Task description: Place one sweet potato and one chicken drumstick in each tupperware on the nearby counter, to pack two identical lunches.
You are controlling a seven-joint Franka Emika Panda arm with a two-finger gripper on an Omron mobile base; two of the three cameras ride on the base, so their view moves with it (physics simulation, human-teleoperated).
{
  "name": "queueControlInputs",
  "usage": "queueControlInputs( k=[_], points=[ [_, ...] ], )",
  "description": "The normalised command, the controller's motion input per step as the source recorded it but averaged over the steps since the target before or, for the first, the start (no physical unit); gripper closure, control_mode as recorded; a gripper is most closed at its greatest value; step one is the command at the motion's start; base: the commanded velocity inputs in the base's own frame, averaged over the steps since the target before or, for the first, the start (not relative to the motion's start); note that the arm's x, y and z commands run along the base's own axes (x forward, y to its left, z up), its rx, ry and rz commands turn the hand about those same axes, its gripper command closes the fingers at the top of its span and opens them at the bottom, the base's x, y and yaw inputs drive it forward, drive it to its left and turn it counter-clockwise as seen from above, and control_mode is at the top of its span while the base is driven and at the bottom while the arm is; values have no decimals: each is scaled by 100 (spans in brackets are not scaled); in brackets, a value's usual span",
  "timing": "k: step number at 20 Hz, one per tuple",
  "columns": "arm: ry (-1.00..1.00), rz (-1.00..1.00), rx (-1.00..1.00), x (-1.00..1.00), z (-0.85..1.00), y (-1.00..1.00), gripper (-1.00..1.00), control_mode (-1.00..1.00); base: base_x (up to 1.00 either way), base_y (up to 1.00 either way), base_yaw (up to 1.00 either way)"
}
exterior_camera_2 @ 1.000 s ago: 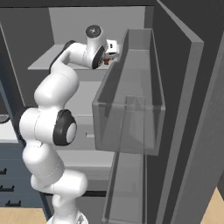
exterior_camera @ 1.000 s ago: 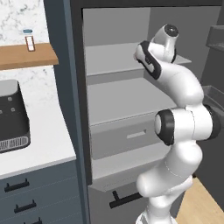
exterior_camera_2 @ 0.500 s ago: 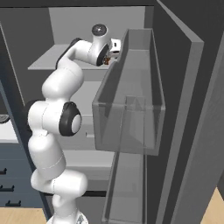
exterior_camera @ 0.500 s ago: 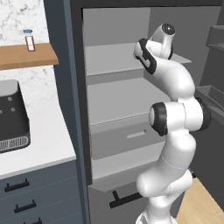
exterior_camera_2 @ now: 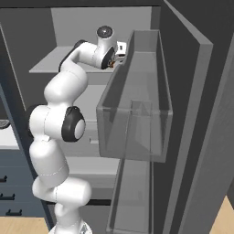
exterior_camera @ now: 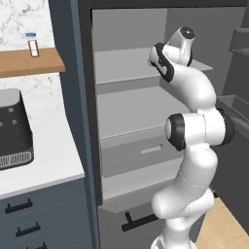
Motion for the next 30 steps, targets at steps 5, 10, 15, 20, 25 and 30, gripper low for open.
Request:
queueControlInputs(
  k=[5,10,15,20,25,30],
  points=[
    [0,0,0,0,-29,1,100,-100,0,0,0],
    [1,0,0,-28,-9,0,100,-100,0,0,0],
    [-2,0,1,-95,-3,0,100,-100,0,0,0],
    [-6,0,2,-100,0,0,100,-100,0,0,0],
    [2,1,-2,-100,0,0,100,-100,0,0,0],
    [17,2,-10,-100,-1,7,100,-100,0,0,0]
  ],
)
